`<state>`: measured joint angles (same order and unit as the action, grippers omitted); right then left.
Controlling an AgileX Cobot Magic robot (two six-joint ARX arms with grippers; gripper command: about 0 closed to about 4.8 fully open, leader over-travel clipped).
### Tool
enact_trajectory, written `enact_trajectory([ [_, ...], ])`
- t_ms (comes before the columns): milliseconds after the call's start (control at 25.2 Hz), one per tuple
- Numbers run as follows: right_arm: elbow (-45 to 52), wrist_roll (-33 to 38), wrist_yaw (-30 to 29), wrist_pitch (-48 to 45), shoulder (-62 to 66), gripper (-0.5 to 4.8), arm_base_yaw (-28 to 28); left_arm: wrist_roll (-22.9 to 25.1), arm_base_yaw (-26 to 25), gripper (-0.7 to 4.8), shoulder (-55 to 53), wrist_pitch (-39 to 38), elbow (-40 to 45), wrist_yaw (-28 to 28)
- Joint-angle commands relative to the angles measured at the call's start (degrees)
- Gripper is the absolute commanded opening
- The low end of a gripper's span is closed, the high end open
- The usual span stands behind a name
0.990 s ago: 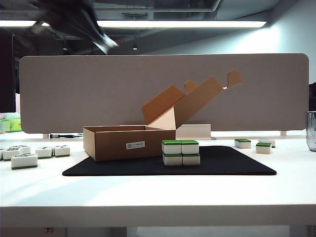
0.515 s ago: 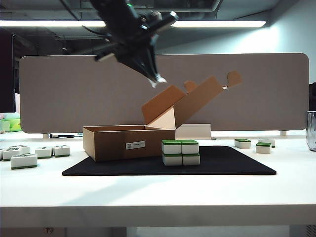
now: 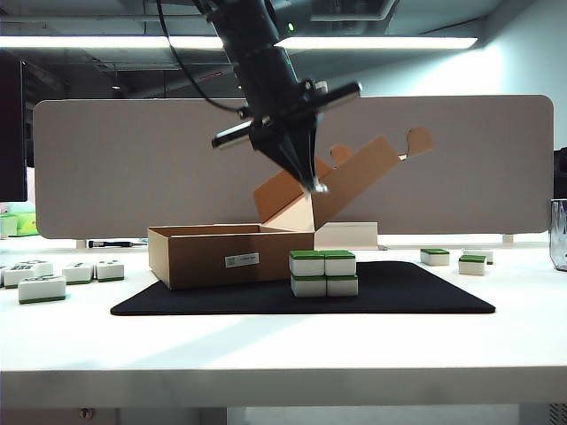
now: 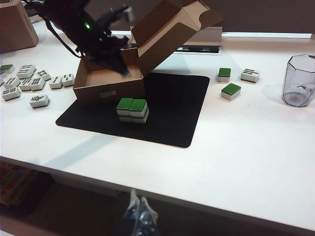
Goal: Pick up four mahjong tiles and put them into the paper box.
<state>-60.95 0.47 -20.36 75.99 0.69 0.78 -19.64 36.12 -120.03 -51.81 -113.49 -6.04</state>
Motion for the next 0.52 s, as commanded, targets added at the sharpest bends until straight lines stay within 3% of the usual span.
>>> enact_trajectory([
  [40,-0.11,-0.09,0.09,-0.63,-0.70,-0.01,0.02,-6.91,0.61,-0.03,-1.09,-2.45,-0.70,-1.29],
  [119,-0.11,-0.09,0.07,-0.63,-0.70,-0.01,0.02,-9.64,0.74,-0.02,-1.07,-0.44,-0.70,-3.26],
  [238,-0.11,-0.09,0.09,-0.66,-0.70,-0.01,0.02,-10.08,0.66,-0.02,-1.03,3.91,-0.72,-4.39],
  [436,-0.11,-0.09,0.07,-0.70,-0.70,-0.01,0.02,-12.07,0.68,-0.01,-1.07,3.43,-0.74,-7.28],
  [515,-0.11,-0.09,0.07,-0.72,-0.70,-0.01,0.02,-12.59,0.76,0.46,-1.07,2.73,-0.72,-6.80],
])
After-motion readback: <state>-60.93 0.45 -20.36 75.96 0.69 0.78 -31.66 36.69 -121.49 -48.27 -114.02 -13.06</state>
